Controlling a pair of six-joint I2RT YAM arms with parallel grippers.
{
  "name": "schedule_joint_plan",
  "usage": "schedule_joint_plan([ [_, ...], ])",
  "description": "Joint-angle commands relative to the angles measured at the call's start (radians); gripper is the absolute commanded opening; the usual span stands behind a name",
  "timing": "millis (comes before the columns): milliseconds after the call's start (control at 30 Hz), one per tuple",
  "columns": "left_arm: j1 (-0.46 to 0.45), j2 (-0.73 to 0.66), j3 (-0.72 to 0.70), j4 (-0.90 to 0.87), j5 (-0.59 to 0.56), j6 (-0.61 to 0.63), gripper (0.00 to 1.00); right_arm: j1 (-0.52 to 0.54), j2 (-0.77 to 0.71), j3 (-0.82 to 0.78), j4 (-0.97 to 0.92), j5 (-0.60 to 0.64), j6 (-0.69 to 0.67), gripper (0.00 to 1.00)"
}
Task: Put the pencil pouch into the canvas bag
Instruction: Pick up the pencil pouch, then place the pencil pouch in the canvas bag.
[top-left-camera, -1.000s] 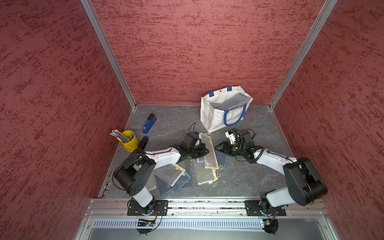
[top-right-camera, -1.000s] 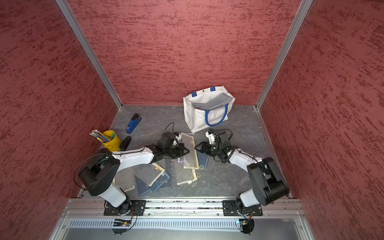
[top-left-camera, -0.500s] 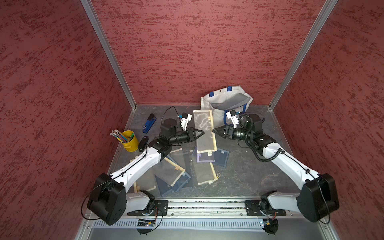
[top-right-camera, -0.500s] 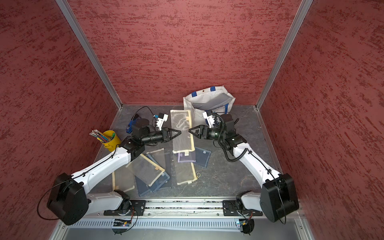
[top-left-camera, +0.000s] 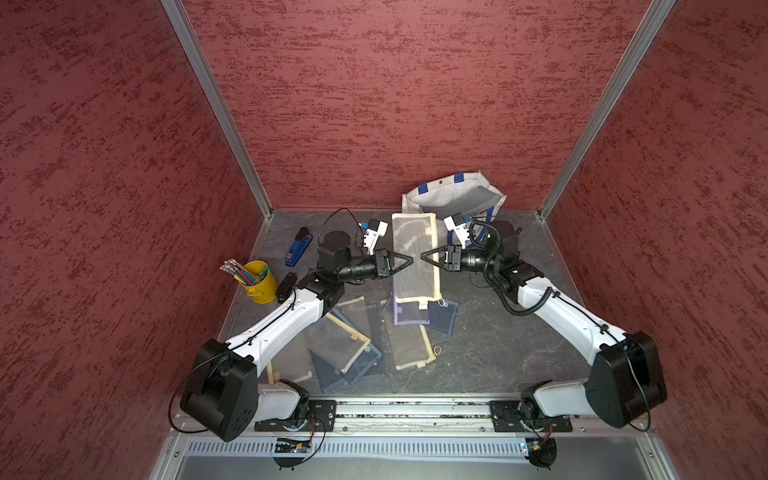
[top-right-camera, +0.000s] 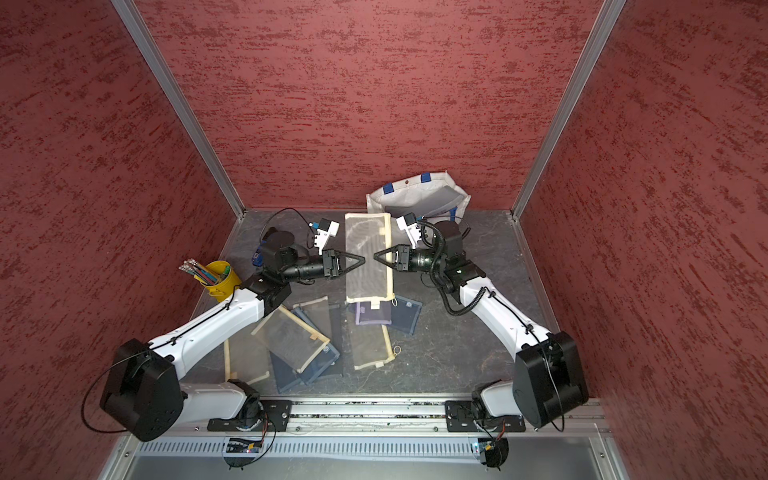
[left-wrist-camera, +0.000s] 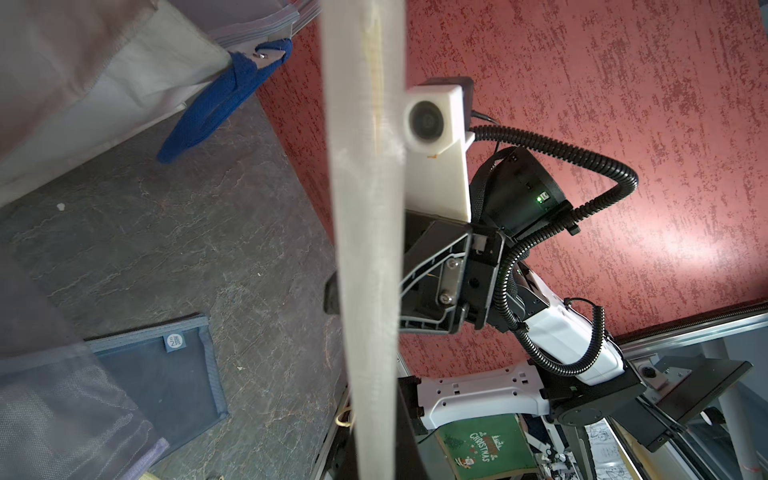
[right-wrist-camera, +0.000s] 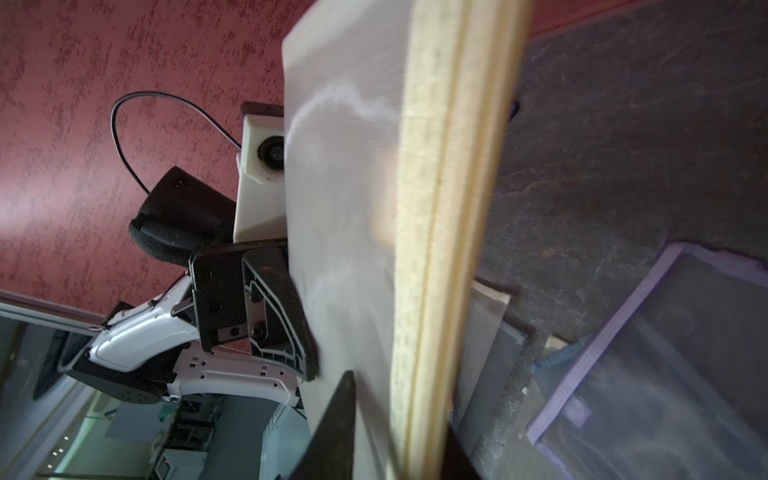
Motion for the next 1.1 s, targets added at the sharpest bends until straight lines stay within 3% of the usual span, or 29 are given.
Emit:
schedule_joint_plan([
  [0,0.023,-0.004,0.030,-0.014,0.006,0.022,0.00,0.006,0.007,0.063,0.035,-0.008,-0.002,0.07],
  [67,0.033,-0.013,0.042,-0.076,-0.025,0.058,0.24,0.002,0.025,0.112,-0.027,0.031,-0.033,0.00],
  [200,0.034,-0.049,0.072,-0.225,-0.145,0.151,0.84,-0.043,0.096,0.264,-0.156,0.195,-0.061,0.00],
  [267,0.033,-0.069,0.083,-0.311,-0.226,0.198,1.00,-0.080,0.150,0.362,-0.198,0.296,-0.037,0.00],
  [567,-0.029,-0.152,0.092,-0.502,-0.402,0.335,0.99,-0.113,0.434,0.870,-0.322,0.727,0.104,0.00],
  [700,-0.069,-0.173,0.088,-0.531,-0.451,0.360,1.00,-0.119,0.535,1.005,-0.372,0.891,0.163,0.00],
  [833,-0.101,-0.186,0.082,-0.546,-0.490,0.372,1.00,-0.126,0.569,1.005,-0.417,1.028,0.214,0.00],
  [1067,-0.106,-0.191,0.060,-0.523,-0.495,0.364,1.00,-0.121,0.550,0.849,-0.380,1.081,0.281,0.00],
])
